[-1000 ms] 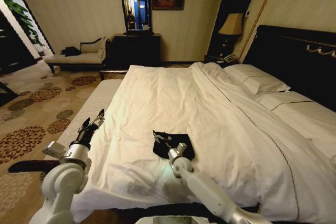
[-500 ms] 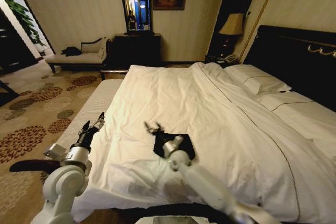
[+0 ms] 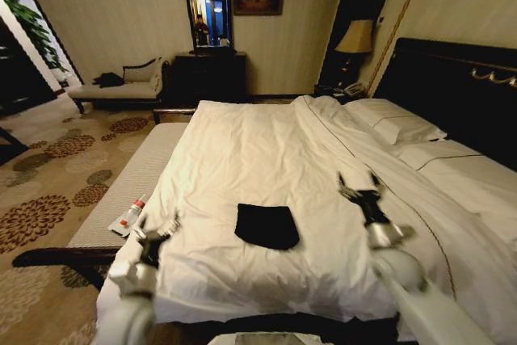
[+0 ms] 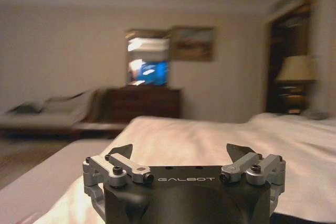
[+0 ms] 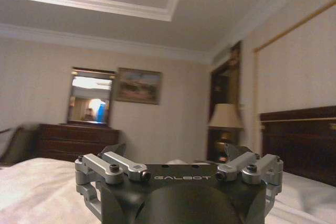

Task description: Fold the clothes on the bed.

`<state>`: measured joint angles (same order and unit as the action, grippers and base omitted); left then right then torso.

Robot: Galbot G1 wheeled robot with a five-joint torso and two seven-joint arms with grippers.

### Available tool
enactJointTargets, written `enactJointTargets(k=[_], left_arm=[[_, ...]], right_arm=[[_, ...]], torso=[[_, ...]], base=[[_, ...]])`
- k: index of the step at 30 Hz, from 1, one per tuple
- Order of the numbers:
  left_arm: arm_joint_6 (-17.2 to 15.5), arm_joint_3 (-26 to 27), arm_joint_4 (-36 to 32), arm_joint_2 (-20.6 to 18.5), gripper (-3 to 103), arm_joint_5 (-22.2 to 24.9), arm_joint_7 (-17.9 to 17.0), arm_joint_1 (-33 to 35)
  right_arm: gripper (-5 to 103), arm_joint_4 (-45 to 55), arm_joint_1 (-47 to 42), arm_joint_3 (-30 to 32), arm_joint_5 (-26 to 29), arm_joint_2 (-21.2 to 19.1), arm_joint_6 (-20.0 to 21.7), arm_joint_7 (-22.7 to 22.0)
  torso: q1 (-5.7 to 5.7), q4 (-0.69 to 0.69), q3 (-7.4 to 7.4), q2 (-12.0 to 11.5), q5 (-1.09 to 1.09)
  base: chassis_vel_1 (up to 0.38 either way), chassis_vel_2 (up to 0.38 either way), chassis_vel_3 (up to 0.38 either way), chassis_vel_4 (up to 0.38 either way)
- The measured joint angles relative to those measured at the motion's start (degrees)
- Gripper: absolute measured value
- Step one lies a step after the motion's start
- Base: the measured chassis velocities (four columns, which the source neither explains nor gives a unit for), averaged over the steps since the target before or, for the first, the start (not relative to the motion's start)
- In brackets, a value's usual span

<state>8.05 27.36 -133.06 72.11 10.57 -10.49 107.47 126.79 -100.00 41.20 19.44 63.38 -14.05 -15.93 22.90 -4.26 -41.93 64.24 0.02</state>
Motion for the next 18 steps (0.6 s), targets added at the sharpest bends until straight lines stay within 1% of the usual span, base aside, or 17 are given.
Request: enactJointTargets(k=[1,2,4,18], left_arm=[[0.94,-0.76,-0.98,0.07,100,-1.48,0.84,0.97],[1.68,-1.3,-2.42,0.23,100,-2.17,1.37,1.92],[2.11,-1.31,-4.01,0.35,100,-2.07,2.27,2.71],[1.96,-0.92,-4.47,0.39,100,-1.13,2.64,2.62]], right_arm=[[100,1.66,-1.81,-0.18,-2.18,2.6,0.04,-0.37],[100,3.33,-3.62,-0.75,-4.55,5.12,0.05,-0.44],[100,4.34,-4.83,-1.36,-6.1,6.75,0.06,0.15],[100,4.11,-4.6,-2.15,-6.06,7.06,0.03,0.67]], torso=[[0.0,-0.02,0.0,0.0,0.01],[0.01,0.0,0.0,0.0,-0.03],[0.03,0.01,-0.02,-0.01,-0.02],[0.05,0.01,-0.03,-0.03,-0.02]], base=[[0.0,0.0,0.0,0.0],[0.0,0.0,0.0,0.0],[0.0,0.0,0.0,0.0],[0.0,0.0,0.0,0.0]])
